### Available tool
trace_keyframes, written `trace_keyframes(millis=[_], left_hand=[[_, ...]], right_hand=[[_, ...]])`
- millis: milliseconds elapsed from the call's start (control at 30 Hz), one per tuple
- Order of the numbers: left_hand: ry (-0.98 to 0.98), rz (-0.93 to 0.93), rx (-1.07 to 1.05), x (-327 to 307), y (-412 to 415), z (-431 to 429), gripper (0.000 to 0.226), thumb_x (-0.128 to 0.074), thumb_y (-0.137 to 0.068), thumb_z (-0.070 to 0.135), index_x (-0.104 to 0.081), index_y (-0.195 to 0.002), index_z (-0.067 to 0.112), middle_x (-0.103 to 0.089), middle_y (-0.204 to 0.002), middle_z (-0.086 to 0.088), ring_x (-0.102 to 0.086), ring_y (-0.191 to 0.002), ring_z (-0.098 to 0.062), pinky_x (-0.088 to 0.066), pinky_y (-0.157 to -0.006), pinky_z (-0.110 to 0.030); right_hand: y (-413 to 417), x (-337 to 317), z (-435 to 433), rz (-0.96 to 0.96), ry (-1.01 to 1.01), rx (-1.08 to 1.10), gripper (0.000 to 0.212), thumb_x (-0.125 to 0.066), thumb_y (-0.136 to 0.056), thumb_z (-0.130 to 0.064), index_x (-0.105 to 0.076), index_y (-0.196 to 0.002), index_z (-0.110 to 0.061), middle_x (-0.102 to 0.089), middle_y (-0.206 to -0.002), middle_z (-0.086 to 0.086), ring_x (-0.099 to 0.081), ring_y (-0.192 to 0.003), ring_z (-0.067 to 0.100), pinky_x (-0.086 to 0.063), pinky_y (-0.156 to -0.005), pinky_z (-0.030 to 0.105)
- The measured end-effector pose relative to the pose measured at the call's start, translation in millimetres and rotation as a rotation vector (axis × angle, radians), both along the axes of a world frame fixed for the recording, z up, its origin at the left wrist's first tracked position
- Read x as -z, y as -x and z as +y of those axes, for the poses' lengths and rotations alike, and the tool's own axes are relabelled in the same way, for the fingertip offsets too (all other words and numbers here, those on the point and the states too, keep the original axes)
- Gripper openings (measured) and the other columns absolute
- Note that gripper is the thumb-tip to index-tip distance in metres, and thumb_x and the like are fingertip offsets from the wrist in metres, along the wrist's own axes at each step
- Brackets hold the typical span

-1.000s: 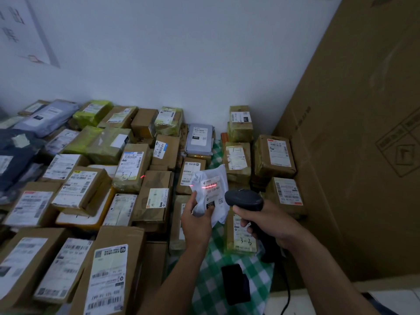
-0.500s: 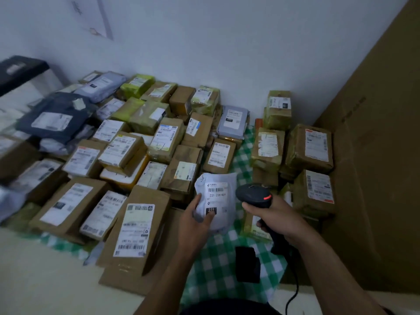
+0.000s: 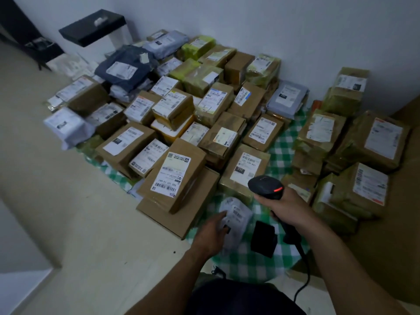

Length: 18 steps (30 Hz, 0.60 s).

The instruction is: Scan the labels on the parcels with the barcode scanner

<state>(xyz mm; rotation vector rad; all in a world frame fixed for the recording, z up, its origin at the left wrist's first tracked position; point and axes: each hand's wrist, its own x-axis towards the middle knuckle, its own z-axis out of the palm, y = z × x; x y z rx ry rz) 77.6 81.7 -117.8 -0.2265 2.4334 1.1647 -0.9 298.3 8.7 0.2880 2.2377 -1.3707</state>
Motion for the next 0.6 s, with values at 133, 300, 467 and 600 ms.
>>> trace_keyframes(millis=[133,300,467,600], left_hand=[[0.113,0.113,0.084,11.8,2.0,3.1,0.046,-0.051,-0.107,0.034,-0.042,-0.151,0.045,-0.04,-0.159,0.002,-0.045,-0.139,-0.02,-0.046,-0.108,-0.03],[0.363,0.21,0.176,20.9,9.5,14.4,0.094,-0.078,-0.083,0.013,-0.03,-0.159,0.039,-0.023,-0.169,-0.011,-0.028,-0.152,-0.032,-0.033,-0.121,-0.047],[0.414,0.026,0.365,32.1,14.0,18.6,0.08,-0.062,-0.099,0.036,-0.017,-0.164,0.03,-0.004,-0.173,0.001,-0.013,-0.157,-0.026,-0.028,-0.122,-0.04],[0.491,-0.038,0.476,44.5,19.7,12.4,0.082,-0.064,-0.097,0.037,-0.015,-0.162,0.034,0.012,-0.172,0.002,0.002,-0.158,-0.031,-0.031,-0.12,-0.05]], right_hand=[[-3.5,3.9,3.7,0.019,-0.008,-0.014,0.016,-0.081,-0.089,-0.035,-0.07,-0.098,-0.031,-0.061,-0.051,-0.014,-0.056,-0.046,0.004,-0.045,-0.05,0.022],[-8.1,8.6,12.3,0.032,0.021,0.032,0.022,-0.083,-0.087,-0.036,-0.07,-0.105,-0.037,-0.071,-0.071,-0.007,-0.061,-0.056,0.009,-0.051,-0.058,0.03],[-8.4,11.0,26.6,0.033,0.065,0.108,0.027,-0.081,-0.089,-0.033,-0.07,-0.114,-0.033,-0.064,-0.063,-0.004,-0.055,-0.055,0.015,-0.047,-0.057,0.033],[-12.2,20.9,33.7,0.04,0.071,0.142,0.033,-0.083,-0.088,-0.029,-0.07,-0.119,-0.032,-0.068,-0.064,-0.009,-0.055,-0.051,0.011,-0.045,-0.054,0.031]])
